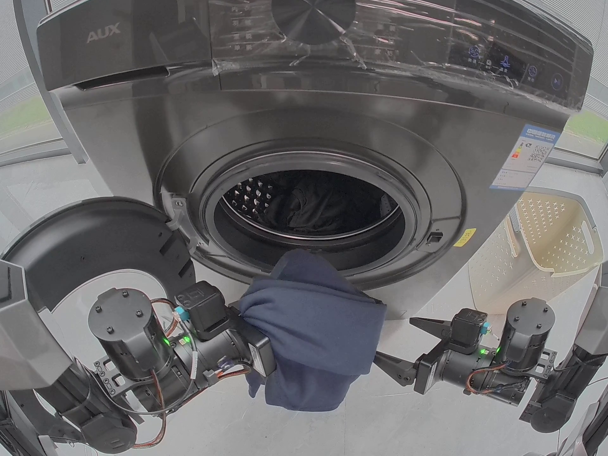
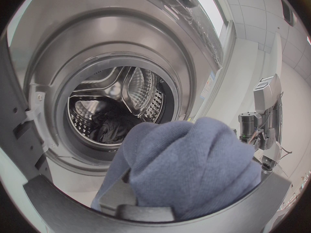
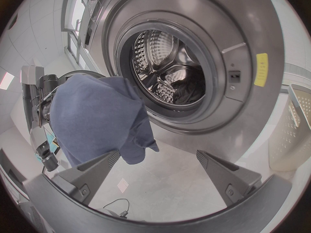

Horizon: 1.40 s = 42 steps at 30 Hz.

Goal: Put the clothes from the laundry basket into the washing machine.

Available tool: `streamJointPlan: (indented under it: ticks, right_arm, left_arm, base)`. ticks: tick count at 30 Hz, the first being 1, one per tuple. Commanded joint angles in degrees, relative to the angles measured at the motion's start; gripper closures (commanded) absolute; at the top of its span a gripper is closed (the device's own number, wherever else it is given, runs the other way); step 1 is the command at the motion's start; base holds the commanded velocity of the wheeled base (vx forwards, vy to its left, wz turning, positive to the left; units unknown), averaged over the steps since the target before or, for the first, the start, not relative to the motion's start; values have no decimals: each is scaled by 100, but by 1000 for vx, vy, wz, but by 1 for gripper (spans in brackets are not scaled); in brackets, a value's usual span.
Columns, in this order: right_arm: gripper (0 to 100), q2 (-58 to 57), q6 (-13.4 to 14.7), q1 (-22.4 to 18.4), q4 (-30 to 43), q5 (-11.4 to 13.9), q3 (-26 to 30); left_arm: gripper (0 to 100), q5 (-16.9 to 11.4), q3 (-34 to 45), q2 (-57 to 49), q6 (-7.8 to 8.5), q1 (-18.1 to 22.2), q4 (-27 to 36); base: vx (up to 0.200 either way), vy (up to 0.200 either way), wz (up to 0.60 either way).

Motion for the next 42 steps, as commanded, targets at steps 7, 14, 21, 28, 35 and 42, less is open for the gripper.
streamJointPlan:
  ticks: [7,14,21,28,35,42]
  right_arm:
    - [0,-4,0,9,-1,-1,31]
    - [0,-13,0,9,8,17,136]
    - [0,-153,-88,158,16,34,752]
    - [0,-505,-124,351,113,8,936]
    - [0,-645,-132,360,104,8,936]
    - [0,-654,-132,334,104,8,936]
  left_arm:
    - [100,-2,13,32,-2,-62,-10]
    - [100,-2,22,32,-2,-71,-10]
    - [100,15,-57,32,192,-35,7]
    - [100,279,-1024,559,561,17,25]
    - [100,7,-1621,1113,464,35,60]
    - [100,15,-2404,1763,438,334,51]
  base:
    - [0,0,0]
    - [0,0,0]
    - [0,0,0]
    - [0,0,0]
    - [0,0,0]
    - [0,0,0]
